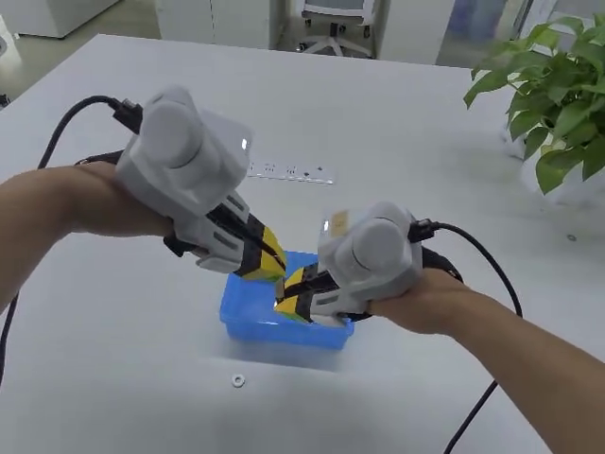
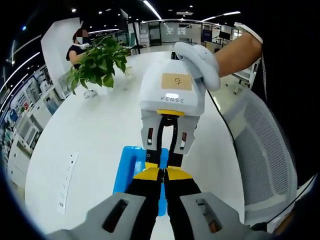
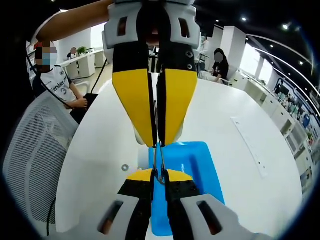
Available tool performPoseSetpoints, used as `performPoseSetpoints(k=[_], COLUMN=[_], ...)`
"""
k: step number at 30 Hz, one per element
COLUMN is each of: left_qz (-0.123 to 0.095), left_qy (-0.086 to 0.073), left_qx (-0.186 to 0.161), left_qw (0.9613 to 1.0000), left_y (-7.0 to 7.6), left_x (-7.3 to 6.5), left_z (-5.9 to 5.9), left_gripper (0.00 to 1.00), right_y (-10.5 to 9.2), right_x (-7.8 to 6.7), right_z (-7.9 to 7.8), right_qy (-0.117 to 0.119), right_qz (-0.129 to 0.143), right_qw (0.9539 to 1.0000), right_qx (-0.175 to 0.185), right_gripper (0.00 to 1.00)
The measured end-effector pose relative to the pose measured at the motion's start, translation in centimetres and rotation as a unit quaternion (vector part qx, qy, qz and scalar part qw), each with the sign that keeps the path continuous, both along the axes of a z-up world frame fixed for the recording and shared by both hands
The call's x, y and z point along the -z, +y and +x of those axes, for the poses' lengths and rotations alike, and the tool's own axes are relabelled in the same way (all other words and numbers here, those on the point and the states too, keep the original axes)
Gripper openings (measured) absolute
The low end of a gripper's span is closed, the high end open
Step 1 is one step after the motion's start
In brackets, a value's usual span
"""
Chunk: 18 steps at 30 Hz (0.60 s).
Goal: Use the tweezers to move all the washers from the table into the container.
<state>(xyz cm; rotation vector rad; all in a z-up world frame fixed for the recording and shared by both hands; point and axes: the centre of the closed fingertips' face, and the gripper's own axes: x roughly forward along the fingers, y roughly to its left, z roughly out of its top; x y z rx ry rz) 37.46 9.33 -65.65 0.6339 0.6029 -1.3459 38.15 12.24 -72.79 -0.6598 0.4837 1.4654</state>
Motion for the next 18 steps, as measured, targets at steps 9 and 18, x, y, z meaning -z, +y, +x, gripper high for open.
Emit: performPoseSetpoints(k=[9, 18], left_qz=[0.001, 0.003], left_qy=[-0.001, 0.005], left_qx=[-0.003, -0.008], left_qw=[1.0000, 1.0000], left_y=[0.1, 0.0], left_x=[1.1, 2.5], left_z=[1.8, 3.0], left_gripper=[0.06, 0.06], right_y=[0.0, -0.1], right_x=[1.1, 2.5], right_z=[1.7, 3.0], right_qy=[0.000, 0.007], right_qz=[-0.002, -0.004], right_qw=[1.0000, 0.9999], right_qx=[0.004, 0.008], right_gripper=[0.10, 0.10])
